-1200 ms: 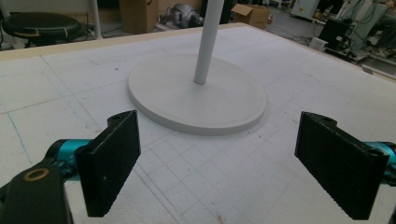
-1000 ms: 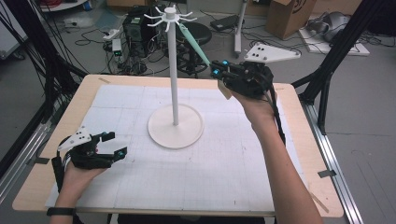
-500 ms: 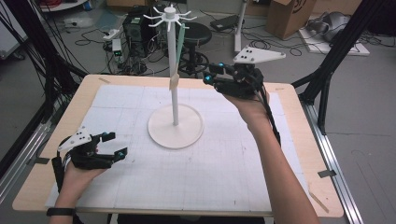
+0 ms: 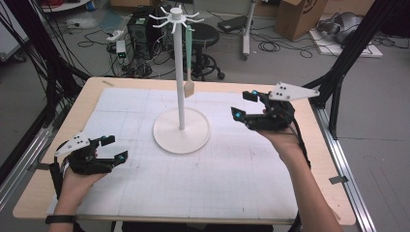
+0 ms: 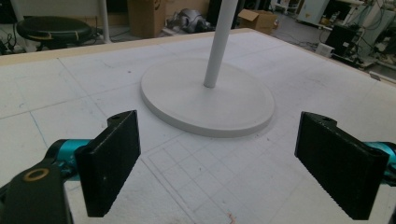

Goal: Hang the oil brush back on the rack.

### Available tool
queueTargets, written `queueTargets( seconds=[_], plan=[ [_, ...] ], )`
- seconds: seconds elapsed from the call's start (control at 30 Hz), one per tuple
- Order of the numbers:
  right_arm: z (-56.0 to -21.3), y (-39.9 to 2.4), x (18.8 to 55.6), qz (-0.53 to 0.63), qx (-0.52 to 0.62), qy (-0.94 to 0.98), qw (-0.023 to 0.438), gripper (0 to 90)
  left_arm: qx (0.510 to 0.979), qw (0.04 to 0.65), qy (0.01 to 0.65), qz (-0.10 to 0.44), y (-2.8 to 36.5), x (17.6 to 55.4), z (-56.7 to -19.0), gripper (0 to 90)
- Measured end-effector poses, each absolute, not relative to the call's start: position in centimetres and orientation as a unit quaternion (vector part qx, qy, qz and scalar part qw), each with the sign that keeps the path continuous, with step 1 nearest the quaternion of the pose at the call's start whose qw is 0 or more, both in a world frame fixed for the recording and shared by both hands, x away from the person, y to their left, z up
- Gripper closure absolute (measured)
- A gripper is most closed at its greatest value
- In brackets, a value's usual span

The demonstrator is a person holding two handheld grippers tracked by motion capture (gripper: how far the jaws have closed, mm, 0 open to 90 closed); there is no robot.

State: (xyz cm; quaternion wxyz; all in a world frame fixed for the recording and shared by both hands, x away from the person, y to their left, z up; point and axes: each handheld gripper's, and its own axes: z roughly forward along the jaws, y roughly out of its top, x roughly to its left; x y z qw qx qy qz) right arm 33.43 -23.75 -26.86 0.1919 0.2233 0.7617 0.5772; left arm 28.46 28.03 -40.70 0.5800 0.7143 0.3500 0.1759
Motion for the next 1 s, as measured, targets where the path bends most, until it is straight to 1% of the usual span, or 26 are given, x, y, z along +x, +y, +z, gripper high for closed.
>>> queueTargets(
  seconds=[0.17,0.33,0.53,0.6,0.67,0.77,0.83,0.87,0.93,1.0],
  plan=[
    [-30.3,-26.6,32.2,0.568,0.246,0.762,0.192,20.4,0.712,0.578,0.354,0.182,28.3,28.6,-40.7,14.8],
    [-33.7,-28.7,31.3,0.557,0.273,0.761,0.189,16.0,0.715,0.573,0.352,0.194,28.5,28.6,-40.8,14.8],
    [-37.2,-31.5,29.9,0.551,0.315,0.749,0.191,15.4,0.714,0.569,0.351,0.207,28.7,28.7,-41.0,14.8],
    [-38.1,-32.2,29.6,0.548,0.328,0.744,0.197,15.2,0.717,0.568,0.344,0.213,28.6,28.6,-41.0,15.1],
    [-39.2,-33.0,29.3,0.552,0.350,0.731,0.193,14.5,0.718,0.568,0.339,0.217,28.5,28.6,-41.0,15.5],
    [-40.5,-33.7,29.0,0.548,0.370,0.724,0.197,14.5,0.719,0.562,0.343,0.222,28.5,28.6,-41.1,15.3],
    [-41.2,-34.2,28.9,0.543,0.380,0.722,0.198,14.6,0.718,0.562,0.343,0.225,28.6,28.6,-41.2,15.2],
    [-41.4,-34.4,28.9,0.540,0.385,0.723,0.193,14.6,0.719,0.560,0.340,0.232,28.6,28.5,-41.3,15.1],
    [-41.9,-35.0,28.9,0.530,0.390,0.726,0.200,14.6,0.719,0.555,0.335,0.250,28.6,28.4,-41.4,15.1],
    [-42.2,-35.6,29.0,0.528,0.397,0.724,0.199,14.6,0.720,0.552,0.336,0.255,28.6,28.3,-41.6,15.2]
  ],
)
